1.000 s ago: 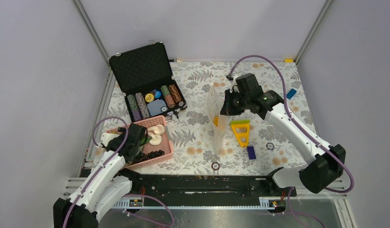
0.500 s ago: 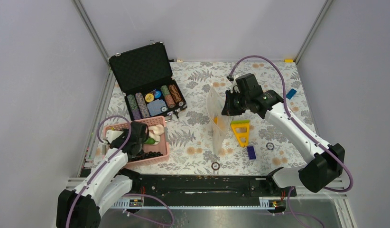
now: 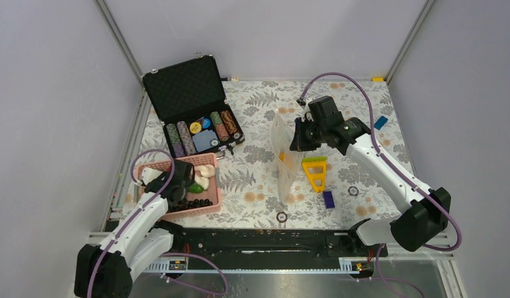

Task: Place the food in the zip-top bag and seal the zipper
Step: Pick up the fake vegetable from the bin.

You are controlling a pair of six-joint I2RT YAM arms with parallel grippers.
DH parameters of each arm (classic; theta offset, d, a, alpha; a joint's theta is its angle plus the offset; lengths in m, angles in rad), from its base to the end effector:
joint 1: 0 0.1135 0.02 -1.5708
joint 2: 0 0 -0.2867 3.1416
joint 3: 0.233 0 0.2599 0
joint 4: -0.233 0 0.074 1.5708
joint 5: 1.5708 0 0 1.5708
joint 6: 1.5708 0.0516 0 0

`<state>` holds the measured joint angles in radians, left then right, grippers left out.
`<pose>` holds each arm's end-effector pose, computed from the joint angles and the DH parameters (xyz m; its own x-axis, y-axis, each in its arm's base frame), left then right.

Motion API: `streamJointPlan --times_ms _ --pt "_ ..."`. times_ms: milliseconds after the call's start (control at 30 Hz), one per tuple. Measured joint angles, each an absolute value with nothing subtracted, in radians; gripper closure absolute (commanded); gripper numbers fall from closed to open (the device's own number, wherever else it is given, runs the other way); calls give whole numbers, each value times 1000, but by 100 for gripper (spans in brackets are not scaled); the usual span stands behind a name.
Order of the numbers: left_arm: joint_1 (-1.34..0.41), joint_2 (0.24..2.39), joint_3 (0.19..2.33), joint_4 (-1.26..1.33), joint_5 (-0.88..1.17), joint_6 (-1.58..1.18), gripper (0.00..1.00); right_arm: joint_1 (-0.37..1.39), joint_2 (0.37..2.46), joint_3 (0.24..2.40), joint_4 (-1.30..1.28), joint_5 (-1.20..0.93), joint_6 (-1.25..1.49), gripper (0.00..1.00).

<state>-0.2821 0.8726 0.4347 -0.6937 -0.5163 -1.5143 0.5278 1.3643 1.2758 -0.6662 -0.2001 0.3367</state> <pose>0.1422 -0.0147 0.1726 -0.0895 -0.8781 -0.4701 -0.8656 0.3020 -0.3993 0.2619 0.1646 0.3462 -0.7630 -0.0700 -0.6426 -0.3884 0.8443 0.3692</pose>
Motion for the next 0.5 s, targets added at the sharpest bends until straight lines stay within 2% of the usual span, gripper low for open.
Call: streamJointPlan --times_ms 67,500 --pt "-282 857 447 -722 -511 -1489 100 528 1364 1276 -667 -200 337 100" --pt "-282 647 616 -825 -568 -1329 100 527 1364 1276 -667 -200 337 100"
